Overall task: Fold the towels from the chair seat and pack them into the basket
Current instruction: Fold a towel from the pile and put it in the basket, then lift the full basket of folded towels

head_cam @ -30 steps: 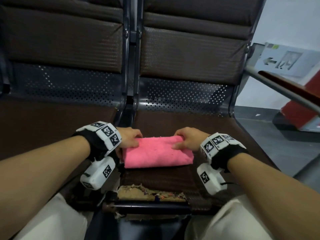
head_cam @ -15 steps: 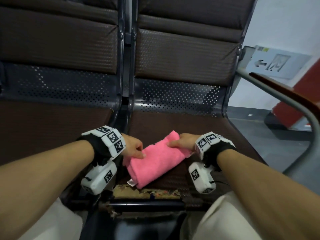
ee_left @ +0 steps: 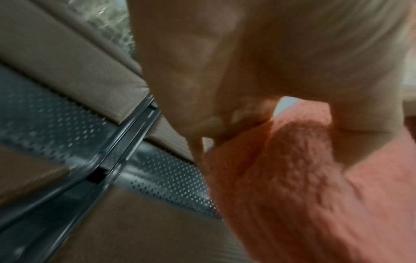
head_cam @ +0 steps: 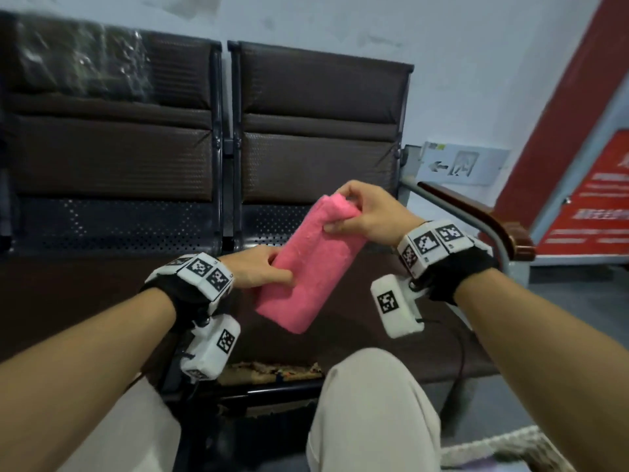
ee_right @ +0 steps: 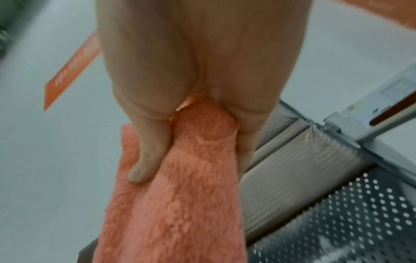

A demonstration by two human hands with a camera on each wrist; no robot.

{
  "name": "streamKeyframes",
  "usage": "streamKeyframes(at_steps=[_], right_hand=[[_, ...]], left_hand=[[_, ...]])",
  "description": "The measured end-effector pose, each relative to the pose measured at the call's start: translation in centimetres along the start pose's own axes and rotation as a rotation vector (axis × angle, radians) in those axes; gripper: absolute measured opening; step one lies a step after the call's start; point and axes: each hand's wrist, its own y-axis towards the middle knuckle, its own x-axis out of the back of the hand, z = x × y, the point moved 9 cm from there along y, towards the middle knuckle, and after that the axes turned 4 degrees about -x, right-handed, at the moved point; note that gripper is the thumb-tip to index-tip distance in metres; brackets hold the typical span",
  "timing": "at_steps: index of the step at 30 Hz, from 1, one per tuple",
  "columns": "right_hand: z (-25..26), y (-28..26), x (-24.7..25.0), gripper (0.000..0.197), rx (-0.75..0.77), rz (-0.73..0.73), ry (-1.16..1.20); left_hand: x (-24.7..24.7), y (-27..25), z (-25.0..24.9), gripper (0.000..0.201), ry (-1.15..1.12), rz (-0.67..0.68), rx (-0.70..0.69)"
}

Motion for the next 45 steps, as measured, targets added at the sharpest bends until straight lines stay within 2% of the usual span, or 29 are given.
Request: streamKeyframes(at_steps=[2,4,6,9,14,20,22,24,27,29,31,32,34,36,39,41,45], right_hand=[[0.7,-2.6,3.8,0.037,0.001,-0.117,0.011],[0.3,-5.6,7.3,0.036,-0.011,-0.22,0.023],[-1.3,-9.0,10.6,0.032,-0.039,-0.323,0.063],[-5.8,-15.3,15.2,0.026,-0.11,-0.489,0.185],[-16.3,-28.7,18.8,0.028,-0.36,-0.669,0.309],[-26.2,-43.9,16.0,0.034,-0.651,-0.74,0.343],[-28.5,-47.9,14.1,0.036,-0.752,-0.713,0.336],[-30.5,-51.3,12.3,0.035,-0.851,-0.661,0.312],[-32.6,-55.1,10.9,0.028,-0.967,-0.569,0.226],[-33.8,-56.7,9.6,0.025,-1.05,-0.426,0.121],[-35.1,-57.6,7.6,0.028,-1.133,-0.24,-0.014],[-35.7,-57.8,6.5,0.03,-1.166,-0.151,-0.085],[-37.0,-57.7,4.3,0.031,-1.214,0.0,-0.193],[-38.2,-57.3,2.0,0.031,-1.242,0.126,-0.257],[-39.2,-56.7,0.0,0.031,-1.288,0.244,-0.347],[-39.1,-56.3,0.0,0.03,-1.3,0.271,-0.427],[-37.5,-54.0,2.8,0.023,-1.226,0.217,-0.573]], left_hand=[[-0.1,-0.6,-3.3,0.041,0.111,0.005,-0.039],[-0.7,-0.5,-6.8,0.028,0.163,-0.003,-0.089],[-2.0,0.0,-10.6,0.015,0.246,-0.025,-0.148],[-6.3,1.1,-16.3,0.01,0.389,0.004,-0.248],[-20.0,3.4,-21.4,0.012,0.517,0.195,-0.371],[-39.3,3.0,-18.5,0.016,0.452,0.466,-0.346],[-44.8,1.4,-16.4,0.019,0.423,0.572,-0.334],[-49.3,-0.7,-14.3,0.011,0.402,0.673,-0.326],[-54.6,-4.1,-11.5,0.018,0.363,0.858,-0.259],[-57.0,-6.2,-10.2,0.011,0.368,0.993,-0.196],[-58.6,-8.0,-9.1,0.041,0.408,1.105,-0.155],[-59.1,-8.8,-8.7,0.047,0.447,1.148,-0.158],[-59.9,-10.1,-7.6,0.042,0.543,1.201,-0.183],[-60.2,-11.0,-6.7,0.038,0.621,1.205,-0.213],[-59.8,-10.9,-7.3,0.033,0.556,1.133,-0.252],[-58.7,-10.2,-8.2,0.033,0.523,1.099,-0.26],[-53.9,-6.9,-10.3,0.031,0.459,0.985,-0.241]])
